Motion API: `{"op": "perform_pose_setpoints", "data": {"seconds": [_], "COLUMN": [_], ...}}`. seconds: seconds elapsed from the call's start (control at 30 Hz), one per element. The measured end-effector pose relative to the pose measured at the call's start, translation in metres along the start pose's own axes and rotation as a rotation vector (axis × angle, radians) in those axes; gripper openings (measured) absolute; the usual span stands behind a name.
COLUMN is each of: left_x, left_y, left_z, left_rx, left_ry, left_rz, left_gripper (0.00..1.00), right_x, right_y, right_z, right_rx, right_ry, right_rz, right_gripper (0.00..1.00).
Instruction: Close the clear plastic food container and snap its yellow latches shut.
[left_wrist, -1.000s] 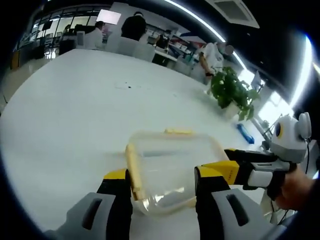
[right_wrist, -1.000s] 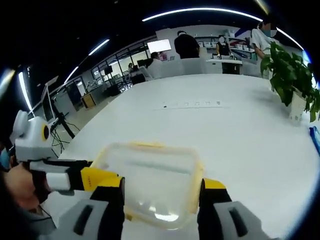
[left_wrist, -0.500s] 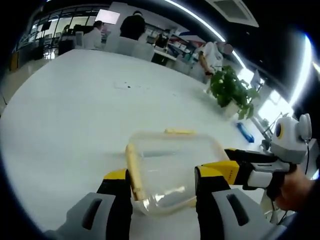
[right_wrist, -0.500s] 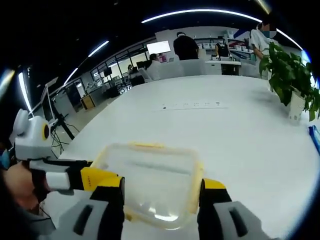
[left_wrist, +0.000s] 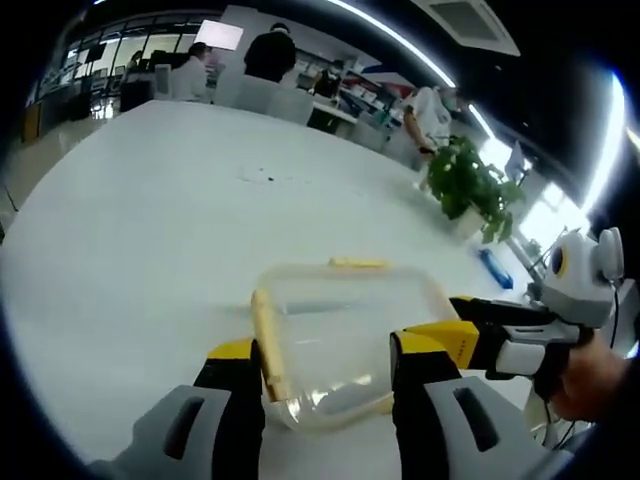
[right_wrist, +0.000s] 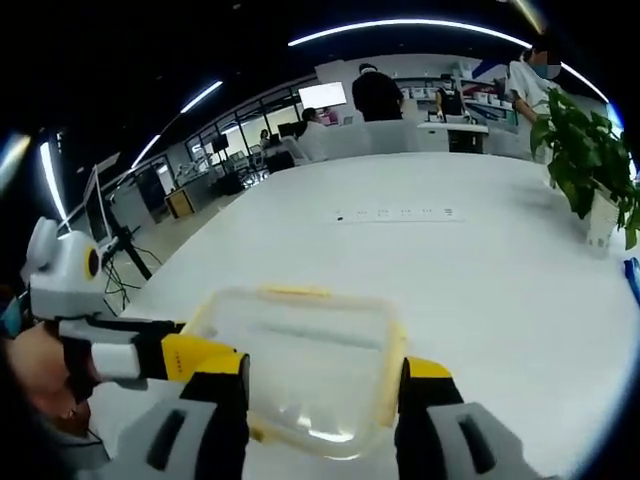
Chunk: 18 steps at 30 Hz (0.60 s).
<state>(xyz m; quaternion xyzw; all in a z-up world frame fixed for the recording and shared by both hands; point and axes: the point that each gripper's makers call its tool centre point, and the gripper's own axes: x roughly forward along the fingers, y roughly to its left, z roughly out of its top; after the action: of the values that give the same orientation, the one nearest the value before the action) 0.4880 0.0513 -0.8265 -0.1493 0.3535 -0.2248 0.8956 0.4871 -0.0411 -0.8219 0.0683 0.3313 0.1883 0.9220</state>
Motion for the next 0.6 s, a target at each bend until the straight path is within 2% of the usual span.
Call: {"op": "perform_pose_setpoints", "data": {"seconds": [0.6], "left_x": [-0.020], "left_y": [0.065], "left_z": [0.023], "left_rx": [-0.024], "left_ry": [-0.020], "left_rz": [0.053], "left_gripper": [0.49], "right_x": [0.047], "right_y": [0.053], "right_z": [0.017], "right_rx": [-0.040], "right_ry": [0.006], "right_rz": [0.052], "right_gripper": [0.58]}}
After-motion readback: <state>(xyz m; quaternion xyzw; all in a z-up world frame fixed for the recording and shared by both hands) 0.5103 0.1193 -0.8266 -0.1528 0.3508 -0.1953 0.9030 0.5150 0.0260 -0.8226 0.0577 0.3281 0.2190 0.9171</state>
